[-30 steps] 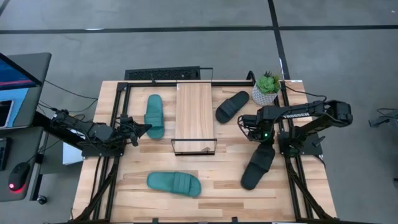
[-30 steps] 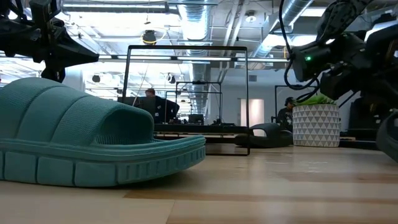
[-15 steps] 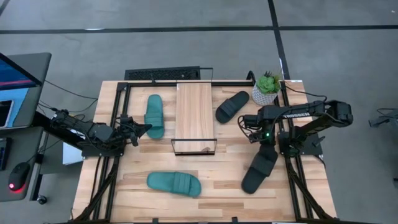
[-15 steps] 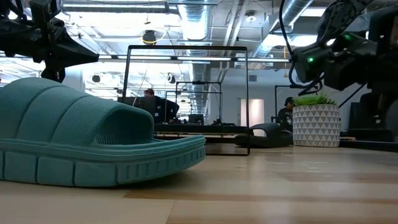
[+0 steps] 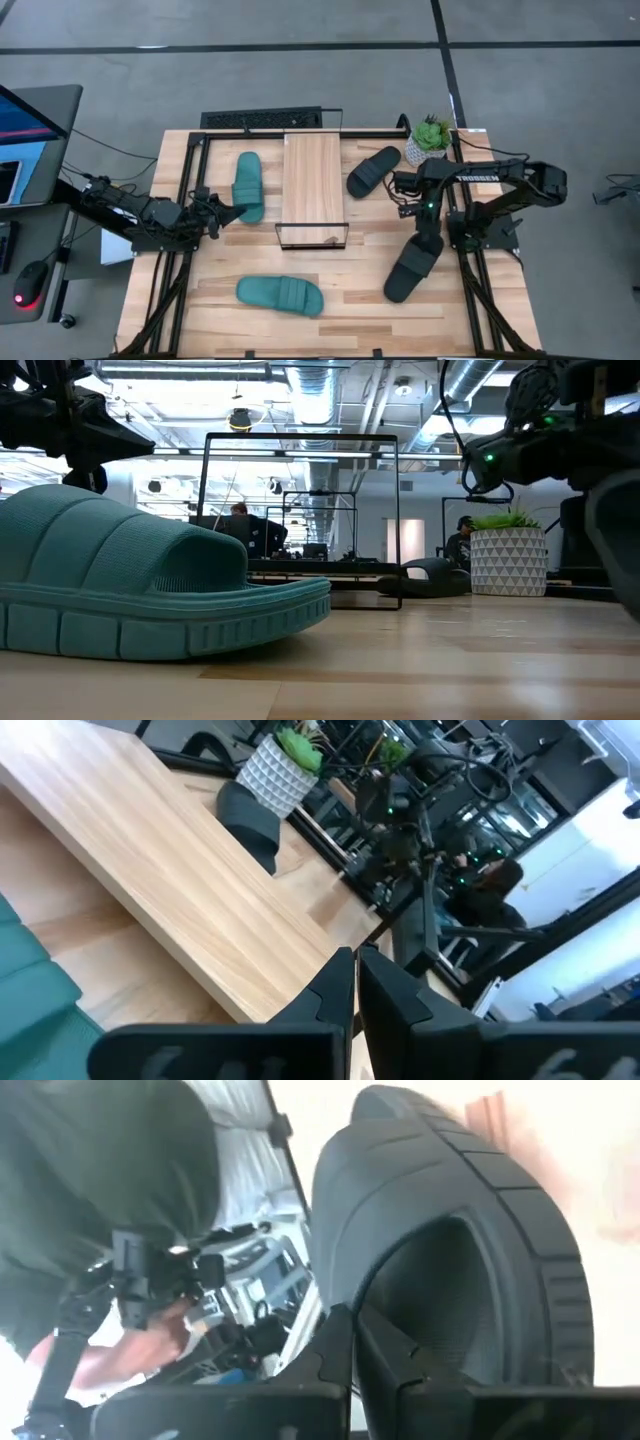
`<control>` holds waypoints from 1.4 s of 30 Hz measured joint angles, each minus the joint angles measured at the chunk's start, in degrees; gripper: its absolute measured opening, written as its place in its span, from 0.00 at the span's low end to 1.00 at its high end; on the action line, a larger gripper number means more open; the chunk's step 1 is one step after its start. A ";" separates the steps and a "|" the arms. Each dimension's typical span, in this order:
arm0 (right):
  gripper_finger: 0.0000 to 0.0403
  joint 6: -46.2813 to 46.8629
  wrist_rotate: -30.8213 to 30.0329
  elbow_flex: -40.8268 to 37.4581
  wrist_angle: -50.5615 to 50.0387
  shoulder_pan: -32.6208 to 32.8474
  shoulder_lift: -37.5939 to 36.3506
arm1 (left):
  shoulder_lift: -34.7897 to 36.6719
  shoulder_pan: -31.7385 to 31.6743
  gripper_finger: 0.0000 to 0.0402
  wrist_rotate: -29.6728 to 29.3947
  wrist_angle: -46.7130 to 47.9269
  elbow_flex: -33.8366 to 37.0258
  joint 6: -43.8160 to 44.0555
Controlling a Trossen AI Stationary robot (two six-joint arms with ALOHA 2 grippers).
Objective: Pick and place slides into the shelf
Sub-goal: Put the bottom black slides on the shelf
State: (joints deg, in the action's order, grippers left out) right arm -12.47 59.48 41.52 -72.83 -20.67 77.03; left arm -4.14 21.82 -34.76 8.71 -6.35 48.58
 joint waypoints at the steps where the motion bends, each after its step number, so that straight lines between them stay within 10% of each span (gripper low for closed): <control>1: 0.00 -0.14 0.60 0.00 -0.08 -0.39 -0.44 | 0.01 -0.01 0.02 -0.02 0.00 0.00 0.12; 18: 0.00 -1.51 4.94 0.02 -1.06 -10.13 -11.74 | -0.52 0.00 0.02 0.93 -14.45 5.73 3.78; 27: 0.00 -1.62 4.97 0.02 -1.02 -16.01 -17.81 | -11.91 0.09 0.02 2.03 -22.85 5.77 7.92; 32: 0.00 -1.71 4.97 0.02 -0.70 -18.40 -20.69 | -18.94 0.09 0.02 4.25 -38.02 5.55 -0.17; 42: 0.00 -1.71 4.97 0.02 -0.43 -21.29 -24.86 | -22.57 0.09 0.02 4.71 -34.71 -6.35 -16.83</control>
State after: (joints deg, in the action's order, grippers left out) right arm -14.17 64.45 41.54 -73.25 -41.96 52.17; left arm -26.72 21.91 -30.06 -26.00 -12.70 31.75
